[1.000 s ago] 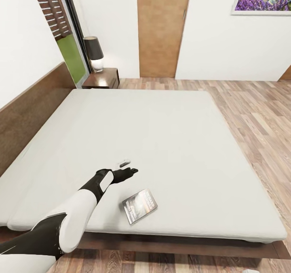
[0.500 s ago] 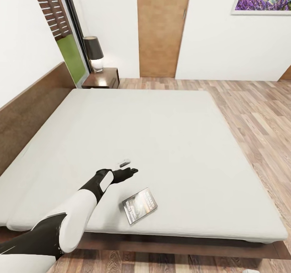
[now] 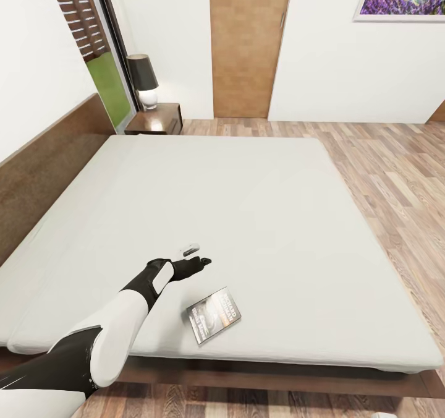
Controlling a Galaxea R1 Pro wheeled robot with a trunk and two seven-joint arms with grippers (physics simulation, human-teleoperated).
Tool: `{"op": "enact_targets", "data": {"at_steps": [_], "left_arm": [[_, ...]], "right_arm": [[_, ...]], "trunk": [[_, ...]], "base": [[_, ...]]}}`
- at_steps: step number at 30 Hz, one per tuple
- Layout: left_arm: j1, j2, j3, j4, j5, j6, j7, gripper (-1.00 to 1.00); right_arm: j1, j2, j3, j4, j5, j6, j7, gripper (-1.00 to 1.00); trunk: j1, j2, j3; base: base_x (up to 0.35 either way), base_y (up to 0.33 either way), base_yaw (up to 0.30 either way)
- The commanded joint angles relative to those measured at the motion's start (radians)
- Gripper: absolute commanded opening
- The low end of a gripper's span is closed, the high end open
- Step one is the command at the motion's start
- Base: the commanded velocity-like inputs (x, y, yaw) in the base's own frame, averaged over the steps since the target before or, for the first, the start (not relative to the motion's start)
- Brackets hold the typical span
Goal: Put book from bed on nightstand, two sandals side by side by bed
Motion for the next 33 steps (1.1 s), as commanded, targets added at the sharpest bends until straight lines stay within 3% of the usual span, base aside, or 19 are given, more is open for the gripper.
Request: {"op": "enact_targets", "data": {"at_steps": [1, 33], "left_arm": [[0.0, -0.001, 0.004, -0.002, 0.008, 0.008, 0.001, 1.0], [0.0, -0.002, 0.004, -0.002, 0.008, 0.008, 0.001, 1.0]], "right_arm": [[-0.002, 0.0, 0.003, 0.005, -0.009, -0.004, 0.004, 1.0], [-0.002, 0.0, 0.003, 0.004, -0.009, -0.004, 0.004, 1.0]], "trunk": [[0.004, -0.008, -0.004], [0.127, -0.232, -0.104]], "base": [[0.0, 0.0, 0.0], [0.0, 0.0, 0.0]]}}
